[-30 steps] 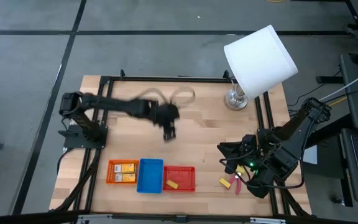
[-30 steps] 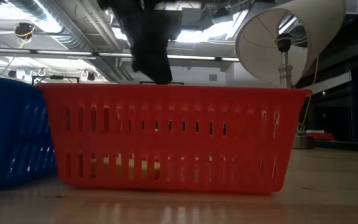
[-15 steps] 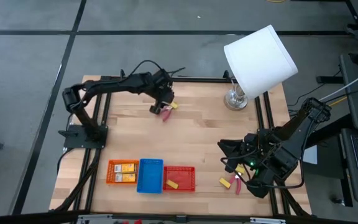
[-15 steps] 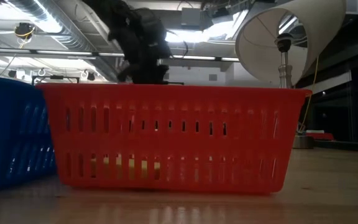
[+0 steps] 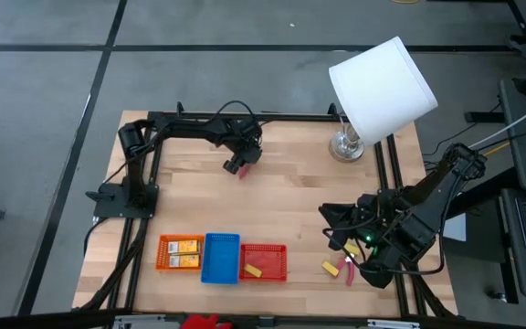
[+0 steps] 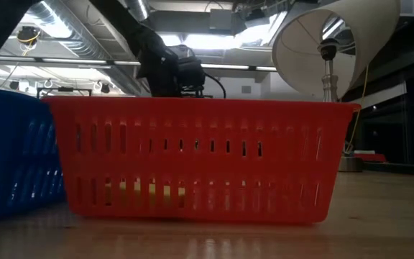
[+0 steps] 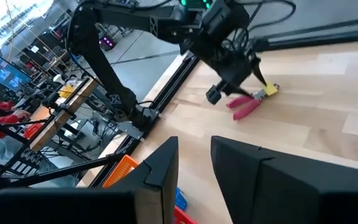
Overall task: Pick & Place School Supplies
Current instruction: Put the eraser into the red bin
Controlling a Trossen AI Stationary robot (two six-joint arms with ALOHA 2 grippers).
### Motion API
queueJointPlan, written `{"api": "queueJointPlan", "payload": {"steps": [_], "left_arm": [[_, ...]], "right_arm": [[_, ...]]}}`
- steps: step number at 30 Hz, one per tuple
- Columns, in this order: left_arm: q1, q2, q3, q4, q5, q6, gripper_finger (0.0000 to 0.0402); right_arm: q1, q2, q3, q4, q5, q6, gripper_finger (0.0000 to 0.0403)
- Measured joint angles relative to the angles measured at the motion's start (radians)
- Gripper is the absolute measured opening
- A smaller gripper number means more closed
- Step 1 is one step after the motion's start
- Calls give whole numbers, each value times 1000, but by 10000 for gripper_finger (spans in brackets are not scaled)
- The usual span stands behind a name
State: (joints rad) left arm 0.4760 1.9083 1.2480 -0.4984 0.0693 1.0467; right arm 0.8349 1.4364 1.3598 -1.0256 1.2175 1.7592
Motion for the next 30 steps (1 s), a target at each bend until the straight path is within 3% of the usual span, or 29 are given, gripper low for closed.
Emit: {"api": "queueJointPlan", "payload": {"steps": [14,22,30], "left_arm": [[26,20,44,28,16,4,157],[52,85,128,-28,54,-16,144],[57,97,133,-88,93,-37,143]], "right_arm": [[0,0,0,-10,-6,6,98],[1,0,0,-10,-33,22,98],[8,0,0,-10,-59,36,98]]}}
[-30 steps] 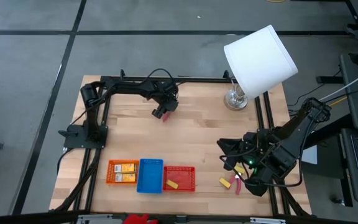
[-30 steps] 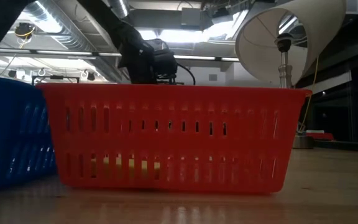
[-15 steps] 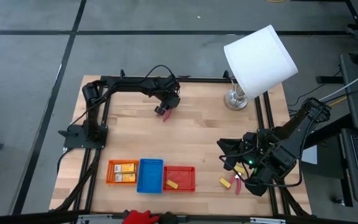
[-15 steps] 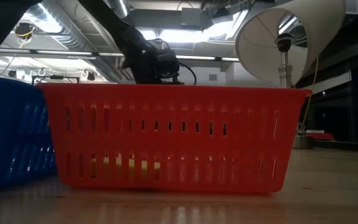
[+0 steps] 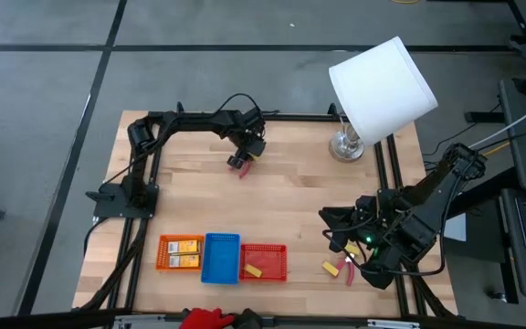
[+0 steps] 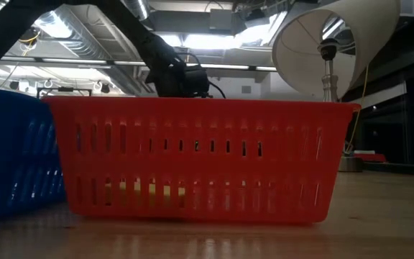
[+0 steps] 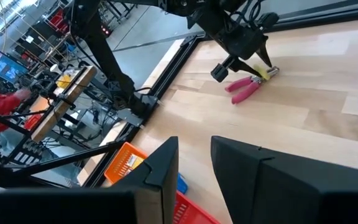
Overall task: Pick & Place School Supplies
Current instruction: Put the eraser into the red bin
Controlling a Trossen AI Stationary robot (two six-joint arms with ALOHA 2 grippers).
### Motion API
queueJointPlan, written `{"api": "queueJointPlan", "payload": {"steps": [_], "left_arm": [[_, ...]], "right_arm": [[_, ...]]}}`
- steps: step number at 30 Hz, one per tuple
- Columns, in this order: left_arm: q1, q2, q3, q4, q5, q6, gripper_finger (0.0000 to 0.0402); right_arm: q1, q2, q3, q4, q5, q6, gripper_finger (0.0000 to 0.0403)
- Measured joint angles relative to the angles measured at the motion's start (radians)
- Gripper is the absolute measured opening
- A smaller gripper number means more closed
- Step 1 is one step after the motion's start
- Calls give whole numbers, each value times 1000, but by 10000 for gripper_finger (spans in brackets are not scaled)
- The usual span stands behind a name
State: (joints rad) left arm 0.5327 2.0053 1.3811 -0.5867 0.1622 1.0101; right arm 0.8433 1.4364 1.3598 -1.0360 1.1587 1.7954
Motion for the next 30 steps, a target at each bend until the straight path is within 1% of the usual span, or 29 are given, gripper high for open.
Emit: {"api": "queueJointPlan", "payload": {"steps": [12,14,20,23,30], "left_arm": [[-5,7,0,-1,-4,-28,138],[-7,7,0,0,-14,-37,125],[-6,3,3,-6,-5,-103,53],[-6,3,4,-5,-10,-108,27],[-8,3,3,-12,-19,-150,24]], "right_arm": [[6,0,0,-20,-1,-3,98],[6,0,0,-20,-6,-4,98],[6,0,0,-22,-7,-4,98],[6,0,0,-22,-7,-4,98],[6,0,0,-20,-7,-4,98]]}}
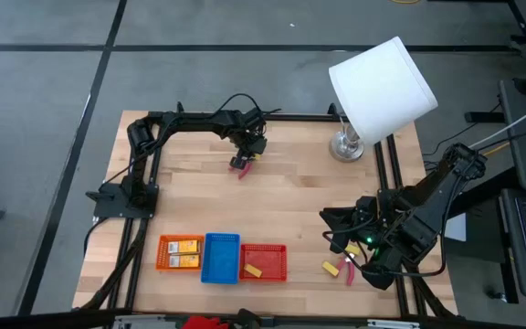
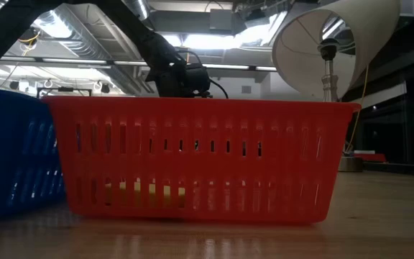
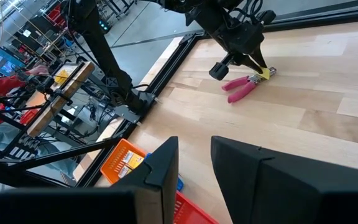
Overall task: Pick & Place School Supplies
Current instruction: Put the eraser into the red bin
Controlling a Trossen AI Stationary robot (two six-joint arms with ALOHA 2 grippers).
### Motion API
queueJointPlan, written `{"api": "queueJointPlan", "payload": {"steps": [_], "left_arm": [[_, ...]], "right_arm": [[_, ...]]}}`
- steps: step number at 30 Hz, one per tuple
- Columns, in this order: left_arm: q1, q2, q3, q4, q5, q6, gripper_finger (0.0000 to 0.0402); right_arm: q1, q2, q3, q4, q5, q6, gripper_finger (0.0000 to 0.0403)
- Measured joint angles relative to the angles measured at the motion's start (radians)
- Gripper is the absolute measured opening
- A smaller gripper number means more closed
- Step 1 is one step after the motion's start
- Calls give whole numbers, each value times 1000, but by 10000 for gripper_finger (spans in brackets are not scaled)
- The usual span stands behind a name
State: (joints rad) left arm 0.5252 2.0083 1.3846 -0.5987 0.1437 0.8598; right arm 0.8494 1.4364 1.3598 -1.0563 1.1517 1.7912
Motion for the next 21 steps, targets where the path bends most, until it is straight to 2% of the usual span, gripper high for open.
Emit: {"api": "queueJointPlan", "payload": {"steps": [7,11,15,21], "left_arm": [[-2,-21,14,-36,-21,-46,22],[-1,-64,70,-112,20,-94,22],[-25,-121,85,-222,142,-201,21],[-135,-230,57,-356,453,-497,18]], "right_arm": [[0,0,0,0,8,0,98],[0,0,0,0,13,-1,98],[0,0,0,0,36,-3,98],[-4,0,0,0,45,-4,98]]}}
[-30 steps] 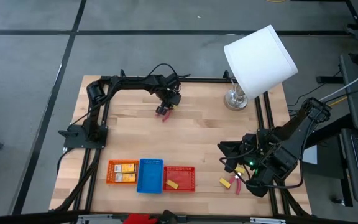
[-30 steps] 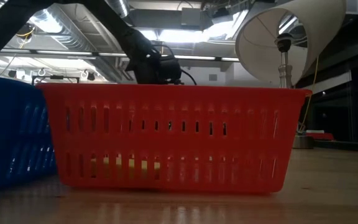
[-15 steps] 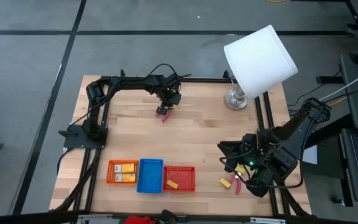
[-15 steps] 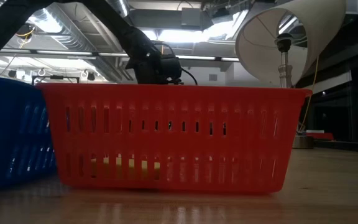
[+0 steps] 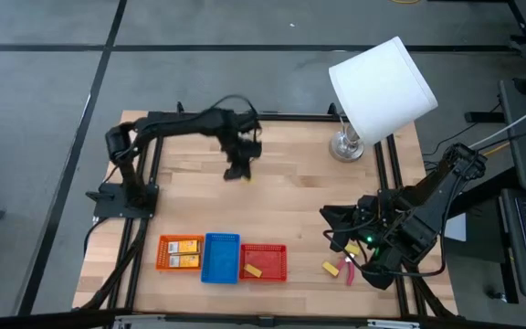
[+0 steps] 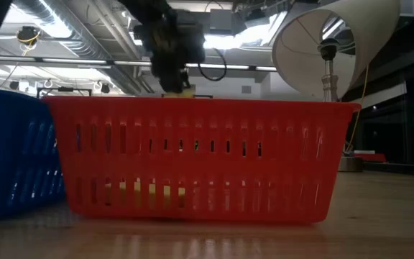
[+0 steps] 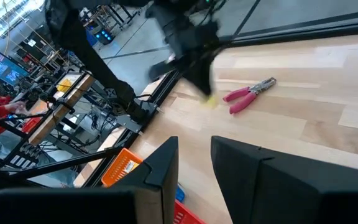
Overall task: Pick & Place School Supplies
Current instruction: Put the eraser into the red bin
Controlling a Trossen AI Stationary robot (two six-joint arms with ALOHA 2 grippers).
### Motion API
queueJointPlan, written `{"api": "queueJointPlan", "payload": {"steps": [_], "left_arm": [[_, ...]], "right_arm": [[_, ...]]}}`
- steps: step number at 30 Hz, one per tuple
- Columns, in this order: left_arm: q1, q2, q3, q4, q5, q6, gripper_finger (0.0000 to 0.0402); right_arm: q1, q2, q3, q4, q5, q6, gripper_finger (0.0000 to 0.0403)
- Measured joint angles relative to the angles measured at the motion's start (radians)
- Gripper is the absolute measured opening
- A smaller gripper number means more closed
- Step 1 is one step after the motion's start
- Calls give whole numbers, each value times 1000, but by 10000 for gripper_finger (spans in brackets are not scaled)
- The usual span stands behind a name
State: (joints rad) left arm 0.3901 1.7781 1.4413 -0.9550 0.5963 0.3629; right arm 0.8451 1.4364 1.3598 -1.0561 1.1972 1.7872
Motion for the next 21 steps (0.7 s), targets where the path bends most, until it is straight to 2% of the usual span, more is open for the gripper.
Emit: {"api": "queueJointPlan", "payload": {"steps": [2,4,10,15,21], "left_arm": [[-82,-46,-43,10,30,-83,18],[-178,-87,-87,76,9,-160,18],[-412,-107,-193,430,-87,-477,18],[-491,-36,-194,589,-104,-626,17],[-546,4,-194,593,-116,-701,17]], "right_arm": [[-2,0,0,0,0,-8,98],[-2,0,0,0,10,-18,98],[-2,0,0,0,30,-22,98],[-2,0,0,3,26,-18,98],[-2,0,0,27,15,-17,98]]}}
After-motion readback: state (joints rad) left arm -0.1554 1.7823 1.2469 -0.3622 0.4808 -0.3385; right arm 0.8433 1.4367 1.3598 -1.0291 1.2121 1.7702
